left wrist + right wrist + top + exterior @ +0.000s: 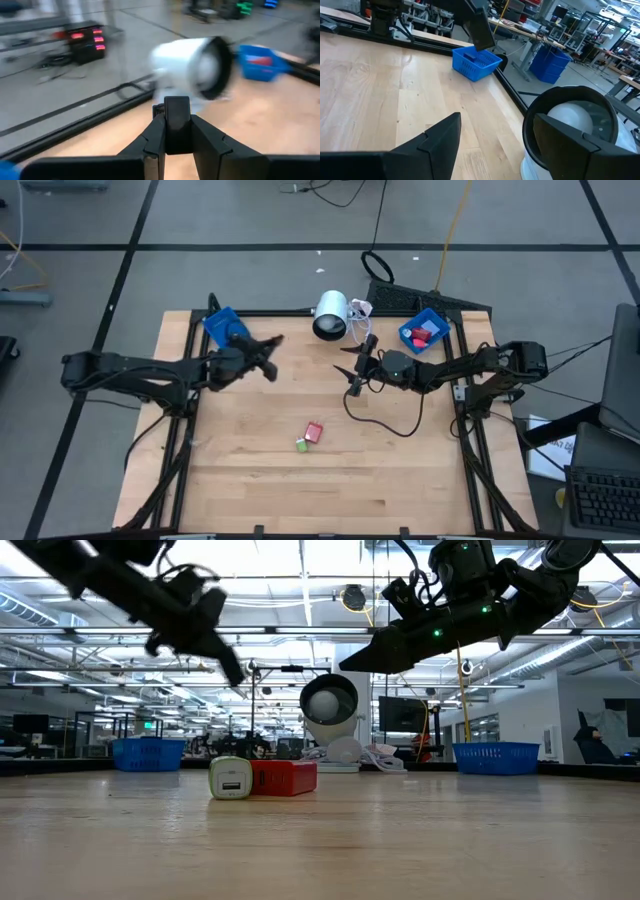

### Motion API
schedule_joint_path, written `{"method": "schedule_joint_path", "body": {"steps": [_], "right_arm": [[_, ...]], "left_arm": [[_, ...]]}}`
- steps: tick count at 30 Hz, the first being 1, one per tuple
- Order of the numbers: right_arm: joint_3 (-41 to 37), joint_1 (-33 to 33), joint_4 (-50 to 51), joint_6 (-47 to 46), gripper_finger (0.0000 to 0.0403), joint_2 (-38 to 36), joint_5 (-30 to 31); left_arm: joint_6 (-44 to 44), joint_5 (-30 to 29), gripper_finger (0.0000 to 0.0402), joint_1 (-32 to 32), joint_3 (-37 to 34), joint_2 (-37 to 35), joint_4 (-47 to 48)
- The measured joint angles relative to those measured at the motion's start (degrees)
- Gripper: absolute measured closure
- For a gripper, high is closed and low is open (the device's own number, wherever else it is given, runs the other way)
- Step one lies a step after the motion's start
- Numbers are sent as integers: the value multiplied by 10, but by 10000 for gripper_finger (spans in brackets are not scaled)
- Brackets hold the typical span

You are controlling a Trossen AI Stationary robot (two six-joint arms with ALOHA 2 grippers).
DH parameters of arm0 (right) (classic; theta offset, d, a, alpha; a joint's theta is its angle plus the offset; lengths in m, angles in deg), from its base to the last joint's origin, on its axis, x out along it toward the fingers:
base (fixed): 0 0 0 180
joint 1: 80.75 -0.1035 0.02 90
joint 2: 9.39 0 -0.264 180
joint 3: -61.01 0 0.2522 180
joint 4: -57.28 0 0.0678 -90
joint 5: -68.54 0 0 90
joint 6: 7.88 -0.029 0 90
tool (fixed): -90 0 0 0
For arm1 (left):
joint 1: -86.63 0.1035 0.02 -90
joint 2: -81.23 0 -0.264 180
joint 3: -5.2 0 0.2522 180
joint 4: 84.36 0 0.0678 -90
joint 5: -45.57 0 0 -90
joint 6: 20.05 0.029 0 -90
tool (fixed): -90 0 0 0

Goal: Pick & Place Office items
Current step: Put the black digital timer into the left blue bin

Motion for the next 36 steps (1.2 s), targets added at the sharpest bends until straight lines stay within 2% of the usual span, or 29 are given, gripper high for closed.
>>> {"method": "schedule_joint_path", "body": {"steps": [5,10,16,21,30,36], "right_arm": [[0,1,-1,0,163,0,0],[0,5,-1,-2,163,0,0],[0,5,0,-2,163,0,0],[0,5,3,-2,165,0,-1],[0,5,4,-4,165,0,-1],[0,5,8,-4,165,0,-1]], "left_arm": [[-51,-71,334,40,-68,-65,-1],[-104,-69,334,75,-113,-100,16],[-158,-55,334,109,-117,-104,120],[-180,-62,334,132,-117,-104,159],[-193,-117,324,155,-117,-104,198],[-191,-179,336,156,-117,-104,197]]}}
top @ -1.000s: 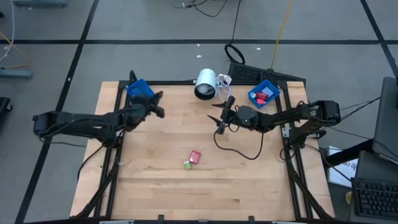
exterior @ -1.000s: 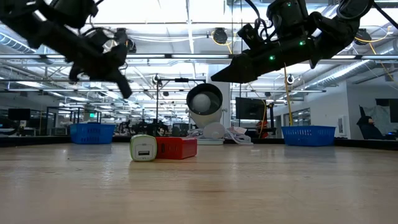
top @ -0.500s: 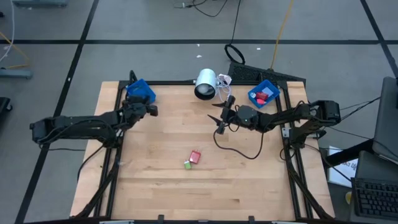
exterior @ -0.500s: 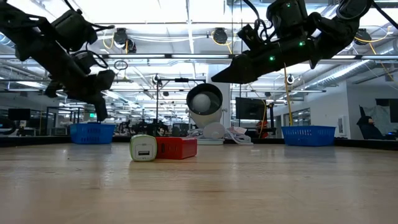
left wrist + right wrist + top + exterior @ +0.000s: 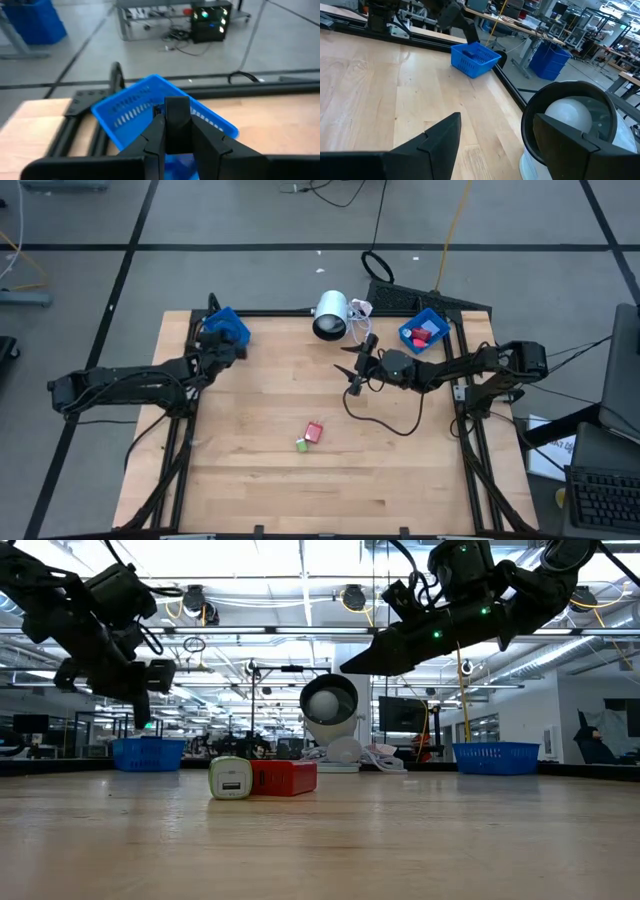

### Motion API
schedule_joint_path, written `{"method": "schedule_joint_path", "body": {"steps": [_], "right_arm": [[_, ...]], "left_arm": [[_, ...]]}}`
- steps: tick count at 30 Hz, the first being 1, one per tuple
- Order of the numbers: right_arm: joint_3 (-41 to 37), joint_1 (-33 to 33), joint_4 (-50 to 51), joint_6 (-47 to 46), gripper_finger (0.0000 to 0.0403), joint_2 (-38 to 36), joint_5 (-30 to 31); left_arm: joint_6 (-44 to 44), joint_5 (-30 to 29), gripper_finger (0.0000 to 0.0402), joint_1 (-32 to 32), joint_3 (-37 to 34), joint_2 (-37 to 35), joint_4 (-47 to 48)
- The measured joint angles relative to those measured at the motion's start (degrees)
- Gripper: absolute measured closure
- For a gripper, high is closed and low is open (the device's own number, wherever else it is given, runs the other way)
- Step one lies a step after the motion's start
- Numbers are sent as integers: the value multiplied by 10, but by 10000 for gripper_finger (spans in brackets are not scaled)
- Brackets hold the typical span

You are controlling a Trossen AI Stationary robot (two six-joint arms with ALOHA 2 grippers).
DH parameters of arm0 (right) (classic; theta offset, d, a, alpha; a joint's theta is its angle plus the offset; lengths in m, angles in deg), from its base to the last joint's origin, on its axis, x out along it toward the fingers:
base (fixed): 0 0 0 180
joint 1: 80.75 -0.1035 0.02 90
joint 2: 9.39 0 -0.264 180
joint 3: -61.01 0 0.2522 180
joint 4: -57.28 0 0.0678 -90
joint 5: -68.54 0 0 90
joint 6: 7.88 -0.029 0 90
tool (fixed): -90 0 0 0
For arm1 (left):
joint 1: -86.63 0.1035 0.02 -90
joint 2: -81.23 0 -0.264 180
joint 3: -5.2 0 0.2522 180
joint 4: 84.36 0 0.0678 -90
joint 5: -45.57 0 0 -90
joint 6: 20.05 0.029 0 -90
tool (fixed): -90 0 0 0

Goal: Pick & Place Office items
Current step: Put the black digital timer into the left blue bin

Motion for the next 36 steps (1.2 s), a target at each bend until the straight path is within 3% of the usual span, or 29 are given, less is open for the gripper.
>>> {"method": "schedule_joint_path", "body": {"steps": [5,23,28,33,36], "right_arm": [[0,0,0,-1,165,0,0],[0,0,-5,-13,165,0,0],[0,0,-5,-13,165,0,0],[0,0,-5,-7,165,0,0],[0,0,-5,-7,165,0,0]], "left_arm": [[-23,-26,321,12,0,0,22],[-79,-19,310,22,0,35,40],[-2,105,309,22,0,29,52],[4,264,305,22,0,7,53],[-3,351,279,22,0,-7,69]]}}
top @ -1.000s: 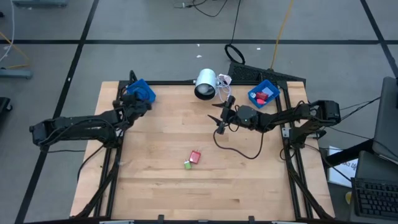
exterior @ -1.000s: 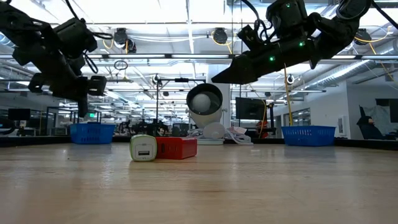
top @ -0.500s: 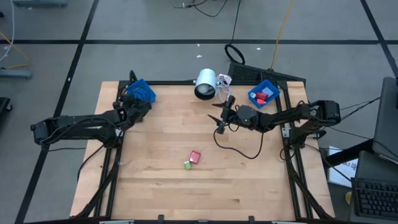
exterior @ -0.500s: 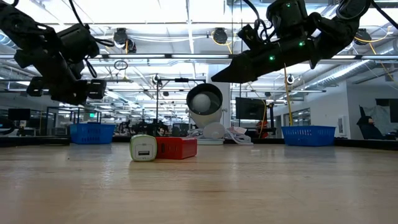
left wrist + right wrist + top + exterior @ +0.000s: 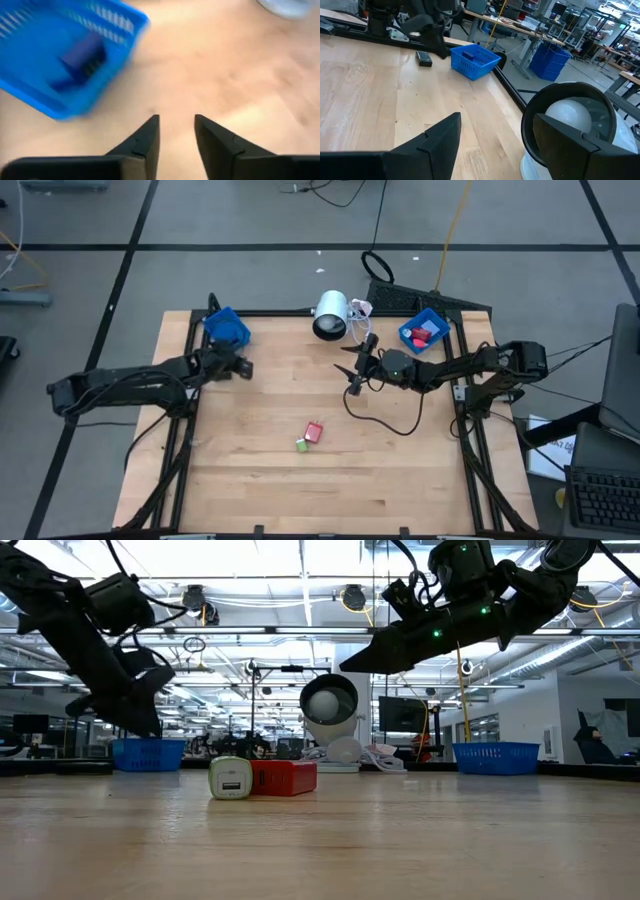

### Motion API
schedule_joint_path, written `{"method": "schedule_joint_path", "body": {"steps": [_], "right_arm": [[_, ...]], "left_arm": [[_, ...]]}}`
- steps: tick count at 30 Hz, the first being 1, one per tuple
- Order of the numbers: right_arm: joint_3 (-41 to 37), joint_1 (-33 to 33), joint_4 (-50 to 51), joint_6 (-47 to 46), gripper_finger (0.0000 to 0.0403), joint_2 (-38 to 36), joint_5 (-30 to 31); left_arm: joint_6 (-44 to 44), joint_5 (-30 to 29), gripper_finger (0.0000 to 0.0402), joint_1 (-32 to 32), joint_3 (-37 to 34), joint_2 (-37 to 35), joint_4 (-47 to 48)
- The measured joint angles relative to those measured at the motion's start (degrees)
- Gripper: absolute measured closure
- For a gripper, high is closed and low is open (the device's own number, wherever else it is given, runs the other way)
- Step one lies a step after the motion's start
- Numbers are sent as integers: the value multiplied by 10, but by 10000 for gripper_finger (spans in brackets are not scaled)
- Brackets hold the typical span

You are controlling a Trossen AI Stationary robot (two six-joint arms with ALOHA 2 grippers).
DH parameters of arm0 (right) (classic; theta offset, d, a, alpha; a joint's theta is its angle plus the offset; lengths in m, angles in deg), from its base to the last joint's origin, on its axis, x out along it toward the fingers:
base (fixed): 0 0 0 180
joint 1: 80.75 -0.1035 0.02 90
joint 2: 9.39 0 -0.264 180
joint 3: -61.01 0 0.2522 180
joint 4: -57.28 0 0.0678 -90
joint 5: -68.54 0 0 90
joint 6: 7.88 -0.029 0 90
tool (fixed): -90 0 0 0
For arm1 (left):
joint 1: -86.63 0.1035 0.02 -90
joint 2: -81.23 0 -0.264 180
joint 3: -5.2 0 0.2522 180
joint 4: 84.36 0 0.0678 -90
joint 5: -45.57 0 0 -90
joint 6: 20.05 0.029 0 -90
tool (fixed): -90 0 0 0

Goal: Pick & Place Office items
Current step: Put the black digital timer into the left blue bin

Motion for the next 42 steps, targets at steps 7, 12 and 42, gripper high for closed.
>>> {"method": "schedule_joint_path", "body": {"steps": [7,12,42], "right_arm": [[0,0,0,-1,165,0,0],[0,0,-4,-1,165,0,0],[0,0,-17,9,165,0,-2]], "left_arm": [[-10,153,166,0,0,-8,108],[-28,168,115,0,22,-8,259],[-139,55,192,0,57,82,265]]}}
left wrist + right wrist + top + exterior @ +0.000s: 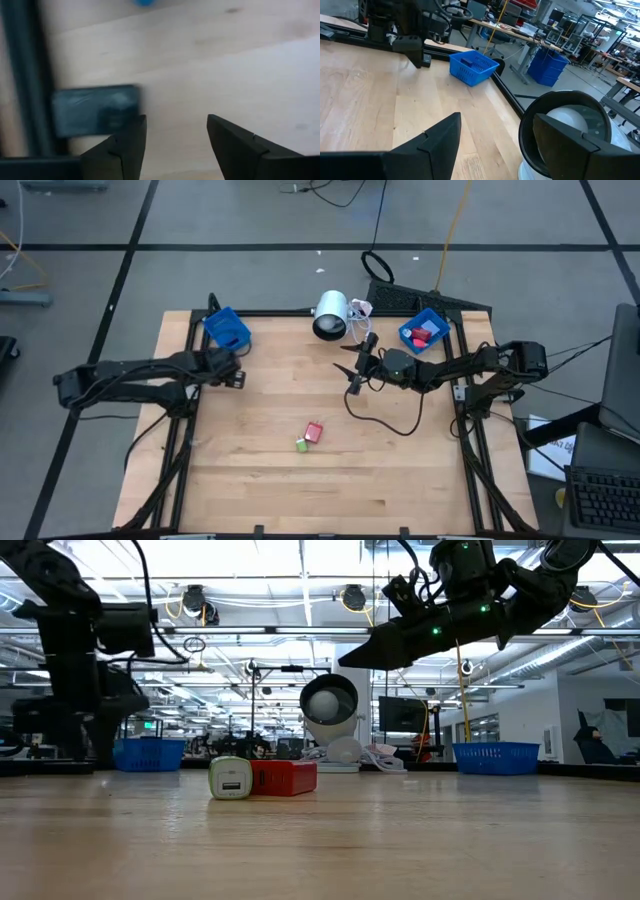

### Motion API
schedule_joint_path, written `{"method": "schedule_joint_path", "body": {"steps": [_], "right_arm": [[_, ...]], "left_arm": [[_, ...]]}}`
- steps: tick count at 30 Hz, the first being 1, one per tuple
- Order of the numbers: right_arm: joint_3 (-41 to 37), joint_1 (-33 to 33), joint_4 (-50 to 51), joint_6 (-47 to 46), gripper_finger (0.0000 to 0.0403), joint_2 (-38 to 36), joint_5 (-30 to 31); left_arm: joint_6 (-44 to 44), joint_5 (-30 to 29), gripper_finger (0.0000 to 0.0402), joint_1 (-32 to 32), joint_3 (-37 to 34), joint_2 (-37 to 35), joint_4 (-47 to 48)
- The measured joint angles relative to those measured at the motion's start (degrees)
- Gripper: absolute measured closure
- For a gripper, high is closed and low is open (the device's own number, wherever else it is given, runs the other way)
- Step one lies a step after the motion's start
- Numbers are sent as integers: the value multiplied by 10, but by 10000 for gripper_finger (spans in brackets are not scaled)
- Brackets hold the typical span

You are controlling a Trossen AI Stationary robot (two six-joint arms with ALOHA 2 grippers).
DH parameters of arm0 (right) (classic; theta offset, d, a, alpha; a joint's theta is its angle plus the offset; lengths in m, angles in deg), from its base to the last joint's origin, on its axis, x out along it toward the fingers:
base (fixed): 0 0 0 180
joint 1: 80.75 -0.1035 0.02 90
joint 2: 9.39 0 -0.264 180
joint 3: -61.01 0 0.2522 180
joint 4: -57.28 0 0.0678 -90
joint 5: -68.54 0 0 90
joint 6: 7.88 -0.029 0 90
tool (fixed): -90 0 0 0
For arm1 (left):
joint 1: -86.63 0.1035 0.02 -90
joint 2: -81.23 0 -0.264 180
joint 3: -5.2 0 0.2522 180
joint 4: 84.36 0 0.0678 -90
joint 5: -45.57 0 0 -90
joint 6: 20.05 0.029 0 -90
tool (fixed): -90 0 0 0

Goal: Pick & Place Office items
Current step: Put the black digital timer into the left blue bin

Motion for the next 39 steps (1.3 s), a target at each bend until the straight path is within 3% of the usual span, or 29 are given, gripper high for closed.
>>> {"method": "schedule_joint_path", "body": {"steps": [3,7,20,28,39], "right_arm": [[0,0,0,0,165,0,0],[0,0,0,0,165,0,0],[0,0,0,2,165,0,0],[0,0,0,1,165,0,0],[0,0,0,0,165,0,0]], "left_arm": [[56,32,201,0,0,16,-53],[104,15,217,0,0,25,-58],[75,-45,247,0,14,20,-7],[-46,-76,240,5,15,27,83],[28,-53,268,55,-12,76,-36]]}}
